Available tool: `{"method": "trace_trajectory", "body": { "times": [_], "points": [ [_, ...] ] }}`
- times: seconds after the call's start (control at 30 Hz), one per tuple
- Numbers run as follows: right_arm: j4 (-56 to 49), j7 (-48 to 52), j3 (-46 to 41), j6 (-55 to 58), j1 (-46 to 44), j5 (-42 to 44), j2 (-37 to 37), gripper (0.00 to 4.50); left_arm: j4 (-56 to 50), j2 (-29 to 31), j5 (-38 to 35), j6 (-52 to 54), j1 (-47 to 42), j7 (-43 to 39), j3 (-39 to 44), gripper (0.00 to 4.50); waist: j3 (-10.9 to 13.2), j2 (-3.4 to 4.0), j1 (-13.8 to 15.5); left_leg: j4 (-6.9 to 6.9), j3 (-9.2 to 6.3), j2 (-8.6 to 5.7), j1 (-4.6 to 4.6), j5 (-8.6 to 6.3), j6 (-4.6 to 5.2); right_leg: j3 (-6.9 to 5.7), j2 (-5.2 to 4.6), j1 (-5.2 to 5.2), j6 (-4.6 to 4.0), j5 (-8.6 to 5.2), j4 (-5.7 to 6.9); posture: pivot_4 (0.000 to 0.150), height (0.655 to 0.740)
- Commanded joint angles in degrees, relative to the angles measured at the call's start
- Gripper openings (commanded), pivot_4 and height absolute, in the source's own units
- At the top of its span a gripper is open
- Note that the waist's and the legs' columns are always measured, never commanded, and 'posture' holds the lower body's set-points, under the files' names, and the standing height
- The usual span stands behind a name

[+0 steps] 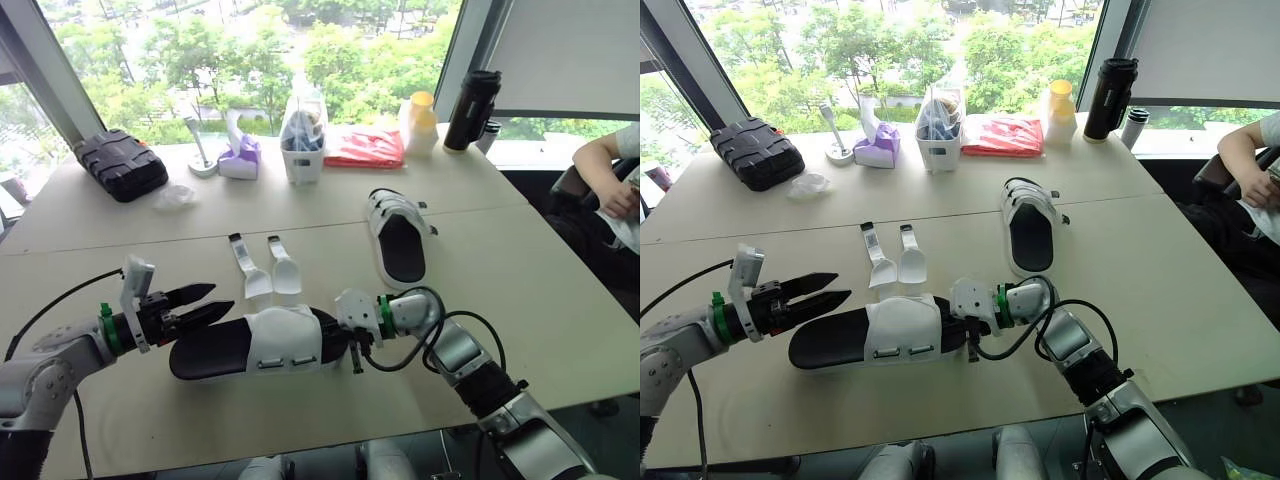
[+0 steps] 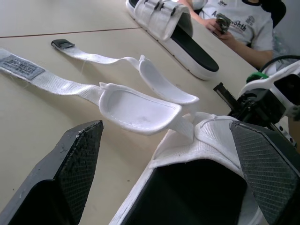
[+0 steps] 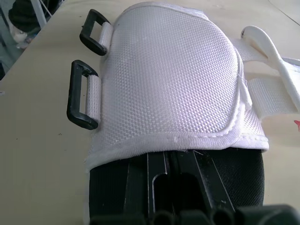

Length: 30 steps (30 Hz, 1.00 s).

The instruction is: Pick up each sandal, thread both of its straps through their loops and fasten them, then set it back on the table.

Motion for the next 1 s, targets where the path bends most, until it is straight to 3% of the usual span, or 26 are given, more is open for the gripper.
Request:
{"method": "trace_trajectory", "body": {
  "times": [0.03, 0.33, 0.57, 1.0],
  "points": [
    [1.25, 2.31, 1.70, -0.89, 0.81, -1.25, -0.84, 0.07, -1.80, -1.21, -0.53, 1.89, -2.08, 2.66, 1.55, 4.50, 0.00, -0.01, 0.02, 0.00, -0.01, 0.00, 0.00, 0.00, 0.00, 0.00, 0.00, 0.00, 0.00, 0.00, 0.00, 0.150, 0.7400],
    [5.74, 5.24, 0.22, -2.99, -1.72, -1.85, -4.08, 0.07, 4.93, -4.30, -2.39, 11.87, -12.41, 6.08, 0.46, 4.50, -0.02, -0.03, 1.24, -0.04, -0.03, -0.09, 0.49, 0.00, -0.01, -0.01, -0.04, 0.54, 0.00, -0.01, -0.10, 0.150, 0.7400],
    [2.55, 7.37, 2.87, -2.45, -1.44, -1.84, -3.22, 0.07, 19.52, -5.89, -0.65, 19.75, -16.95, 6.74, -0.38, 4.50, -0.03, -0.04, 1.33, -0.14, -0.06, -0.12, 0.88, -0.02, 0.03, -0.03, 0.03, 0.90, 0.01, -0.01, -0.19, 0.150, 0.7400],
    [0.87, 8.63, 2.10, -3.22, -0.65, -2.21, -4.90, 0.07, 44.39, -18.48, 5.55, 19.99, -33.86, 12.84, 1.93, 4.50, -0.16, -0.17, 1.76, -0.11, -0.21, -0.21, 0.84, 0.05, -0.10, -0.10, -0.02, 0.95, 0.02, -0.01, -0.21, 0.150, 0.7400]
  ]
}}
